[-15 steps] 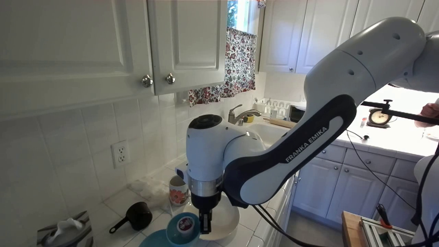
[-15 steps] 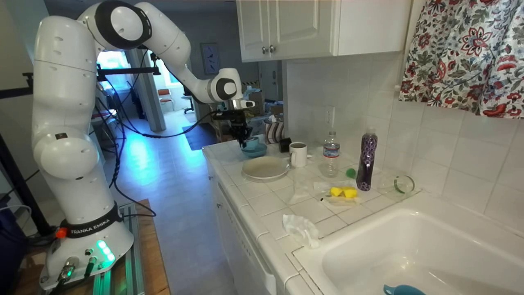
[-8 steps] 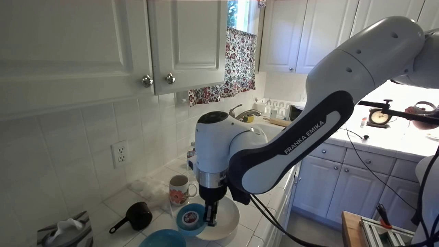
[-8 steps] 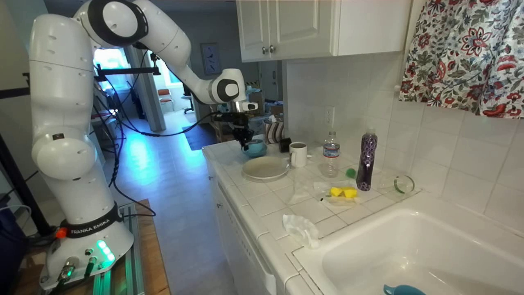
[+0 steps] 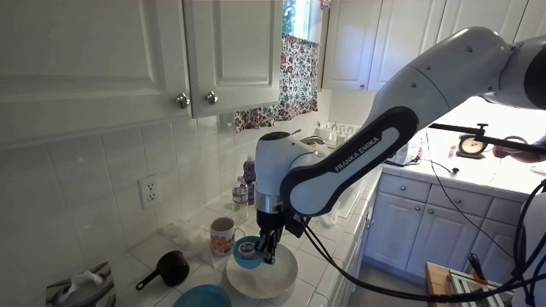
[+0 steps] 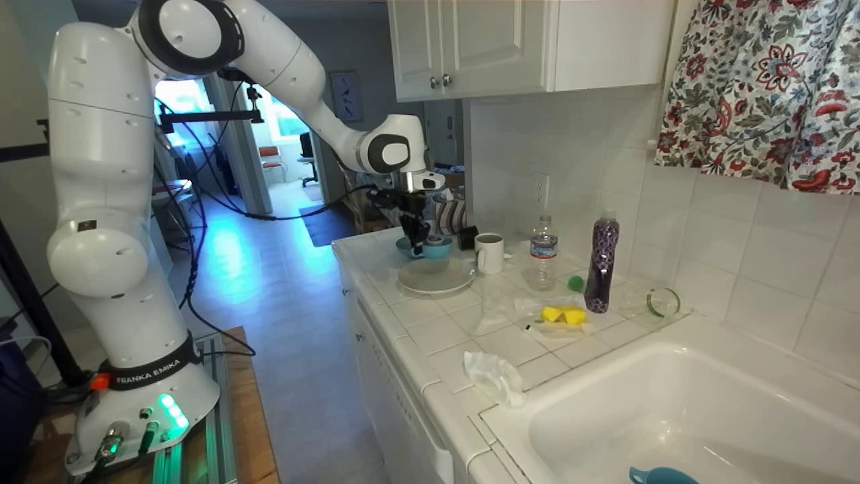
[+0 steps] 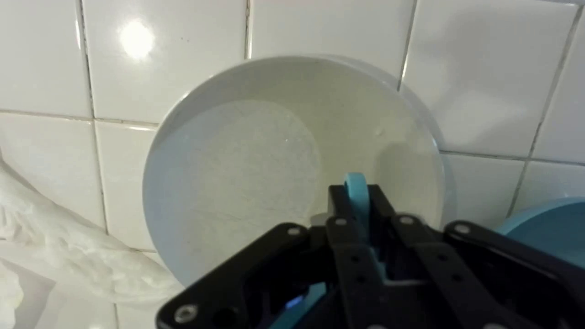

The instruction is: Remove the blue cup from the blue bowl, put it on the white plate, remove the white container from the blue cup and put it on the countertop

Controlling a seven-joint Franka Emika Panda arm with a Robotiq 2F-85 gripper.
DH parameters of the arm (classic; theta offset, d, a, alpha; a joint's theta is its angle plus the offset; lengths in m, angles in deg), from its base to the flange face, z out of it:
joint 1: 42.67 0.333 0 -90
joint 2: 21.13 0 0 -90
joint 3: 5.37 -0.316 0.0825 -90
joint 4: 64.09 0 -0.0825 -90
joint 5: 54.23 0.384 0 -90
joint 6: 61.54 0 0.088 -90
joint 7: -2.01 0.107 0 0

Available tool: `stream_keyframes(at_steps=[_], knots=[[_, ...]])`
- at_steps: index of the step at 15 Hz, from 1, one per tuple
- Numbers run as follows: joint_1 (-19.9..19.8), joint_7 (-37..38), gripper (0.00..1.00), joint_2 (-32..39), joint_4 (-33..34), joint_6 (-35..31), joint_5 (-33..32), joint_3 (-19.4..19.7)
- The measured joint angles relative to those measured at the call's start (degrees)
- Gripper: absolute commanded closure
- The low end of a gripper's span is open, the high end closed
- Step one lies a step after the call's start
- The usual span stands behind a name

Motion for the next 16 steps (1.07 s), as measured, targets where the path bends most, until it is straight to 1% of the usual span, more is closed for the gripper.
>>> stream_keyframes(at_steps=[4,11,12,13,14,15,16], knots=[[-1.1,2.0,0.97,1.5,-0.1,-1.3,1.3,0.9],[-1.2,4.5,0.97,5.4,-0.1,-2.3,1.5,1.1],[-1.2,4.9,0.95,5.6,-0.1,-2.6,1.5,1.1],[-1.2,5.2,0.62,5.6,-0.1,-2.7,1.5,1.1],[-1.2,5.5,0.61,5.7,-0.1,-2.8,1.6,1.1],[-1.2,5.6,0.56,5.7,-0.1,-2.9,1.7,1.1],[-1.2,5.7,0.48,5.8,-0.1,-2.9,1.8,1.1]])
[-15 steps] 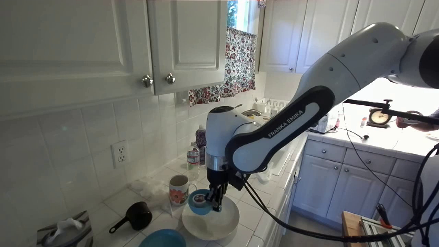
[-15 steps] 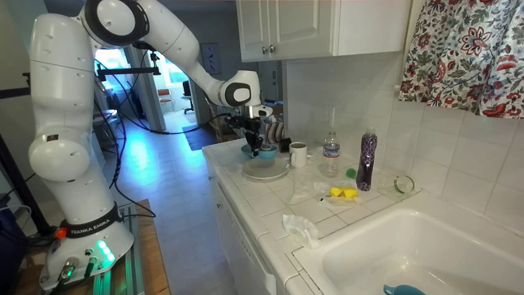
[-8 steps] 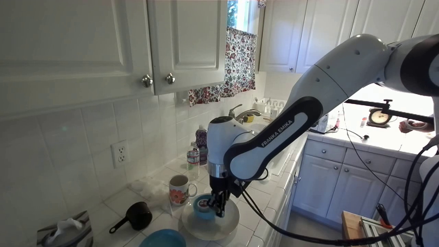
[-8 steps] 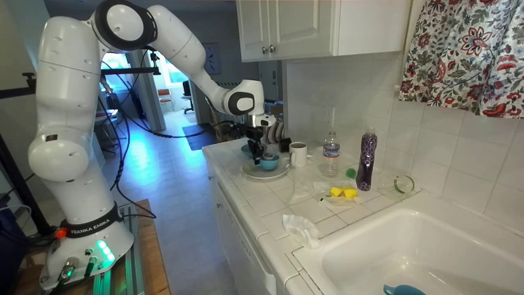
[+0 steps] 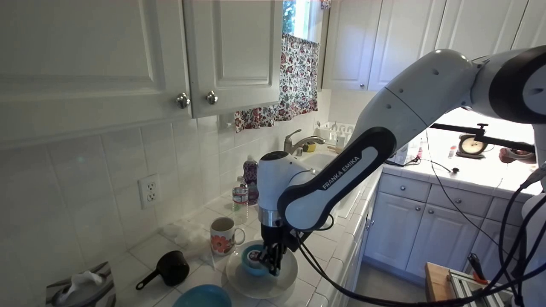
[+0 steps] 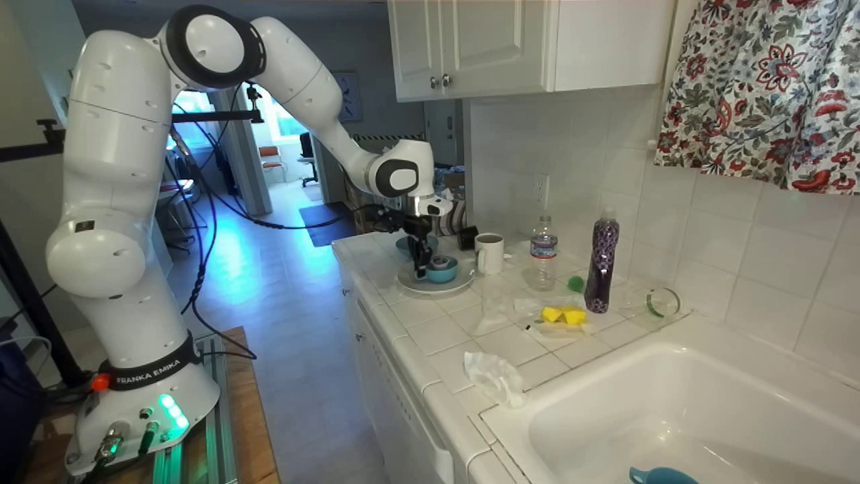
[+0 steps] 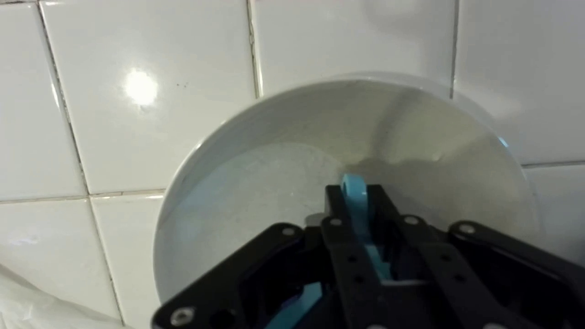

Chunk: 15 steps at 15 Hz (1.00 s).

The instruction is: Remove the blue cup from the blue bowl, put it on the white plate, remove the white container from the blue cup and put it on the countertop

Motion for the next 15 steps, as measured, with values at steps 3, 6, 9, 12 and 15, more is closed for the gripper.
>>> stream_keyframes(at_steps=[3,6,9,12,15], knots=[[0.1,0.0,0.28,0.0,0.0,0.0,0.2,0.0],[0.4,0.0,0.05,-0.3,0.0,-0.5,0.2,-0.2],[1.1,0.0,0.0,-1.6,-0.4,-1.1,0.2,-0.2],[1.4,0.0,0.0,-3.9,-1.2,-1.5,0.0,0.0],[1.3,-0.1,0.0,-5.1,-1.1,-2.1,-0.2,0.8]])
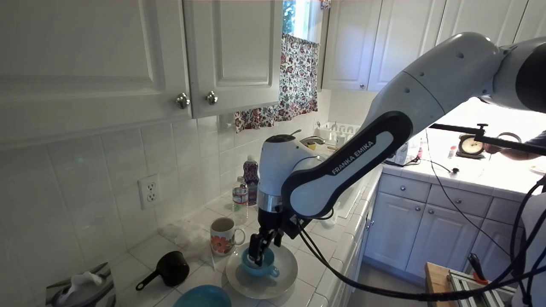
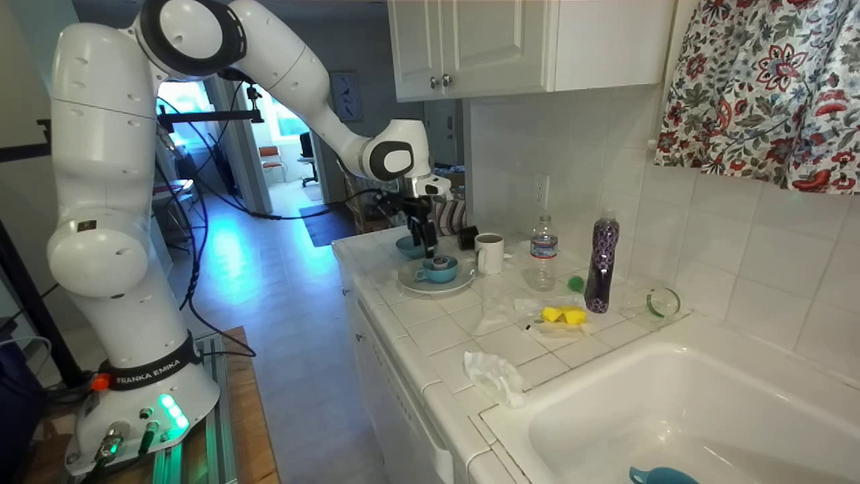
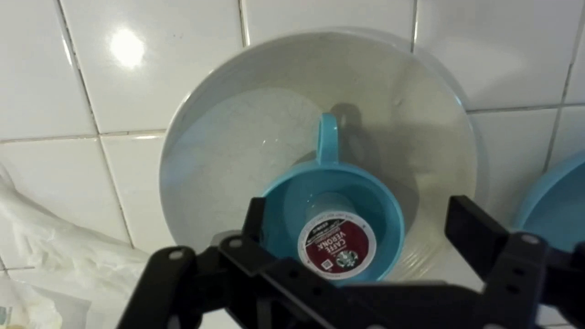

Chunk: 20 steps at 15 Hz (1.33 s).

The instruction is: Remove the blue cup from the blue bowl, put it on the white plate, remove the white container from the blue cup and put it on the countertop

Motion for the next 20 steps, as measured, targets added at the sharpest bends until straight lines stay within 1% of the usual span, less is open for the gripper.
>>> stream_keyframes(at_steps=[5,8,11,12,13,14,15,16,17,18,20], knots=[[-1.0,-1.5,0.0,0.2,1.1,-1.0,-0.1,1.5],[-1.4,-2.6,0.0,2.0,3.1,-1.4,-0.1,1.5],[-1.4,-3.6,0.04,4.8,5.2,-2.4,-0.1,1.4],[-1.4,-3.8,0.09,5.9,5.9,-2.9,-0.1,1.3],[-1.4,-4.1,0.11,6.9,6.6,-3.4,0.0,1.1],[-1.4,-4.4,0.16,7.8,7.3,-3.7,0.0,1.0],[-1.4,-4.6,0.13,8.7,8.0,-4.0,0.0,0.8],[-1.4,-4.7,0.16,9.4,8.5,-4.4,0.0,0.6],[-1.3,-4.9,0.16,10.0,9.0,-4.6,0.0,0.5],[-1.2,-5.0,0.22,10.5,9.5,-4.8,0.0,0.3],[-1.0,-5.3,0.3,11.3,10.3,-5.0,0.0,0.0]])
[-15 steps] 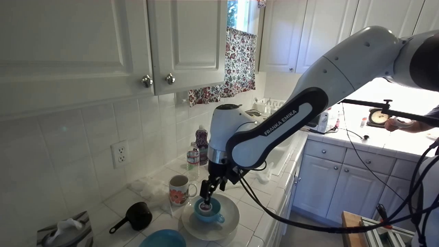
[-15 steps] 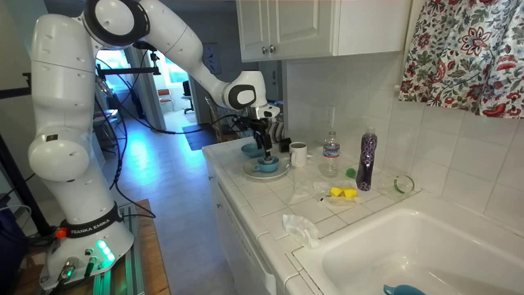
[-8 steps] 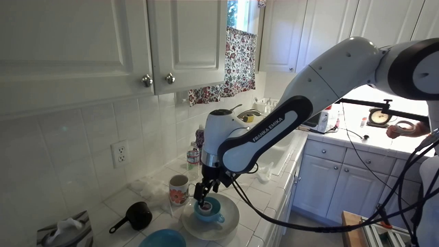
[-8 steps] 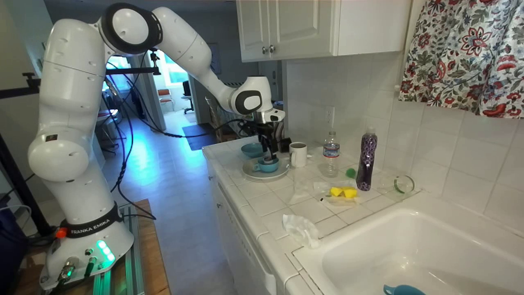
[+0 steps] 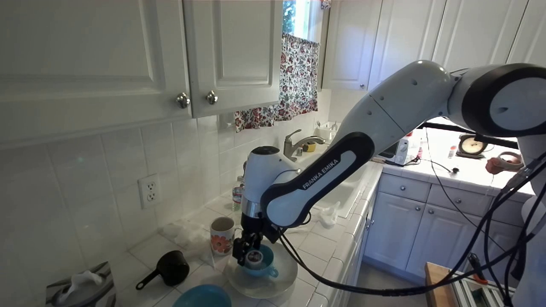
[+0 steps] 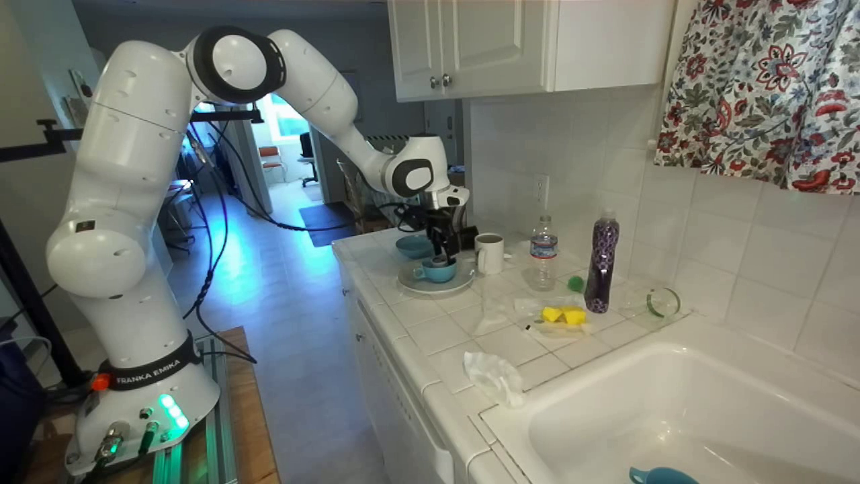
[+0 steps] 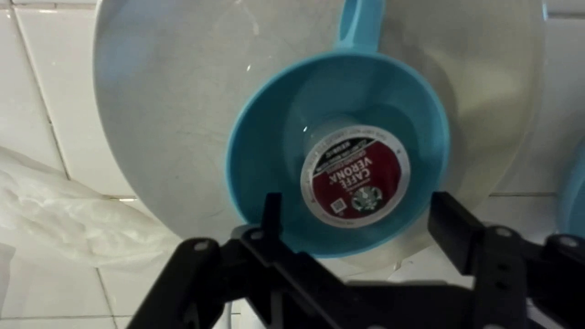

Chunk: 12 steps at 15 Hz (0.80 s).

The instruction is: Remove the blue cup from the blue bowl, put it on the white plate, remove the white container from the blue cup and put it on the countertop

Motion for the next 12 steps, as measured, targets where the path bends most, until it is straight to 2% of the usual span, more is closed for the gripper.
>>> stream_keyframes(at_steps=[1,3,8,12], knots=[[0.1,-0.1,0.36,0.3,0.4,0.0,0.0,-0.1],[0.2,-0.1,0.26,0.7,0.9,0.0,0.0,-0.4],[0.3,-0.1,0.17,0.9,1.0,0.0,0.0,-0.4],[0.2,-0.1,0.22,0.9,1.0,0.0,0.0,-0.4]])
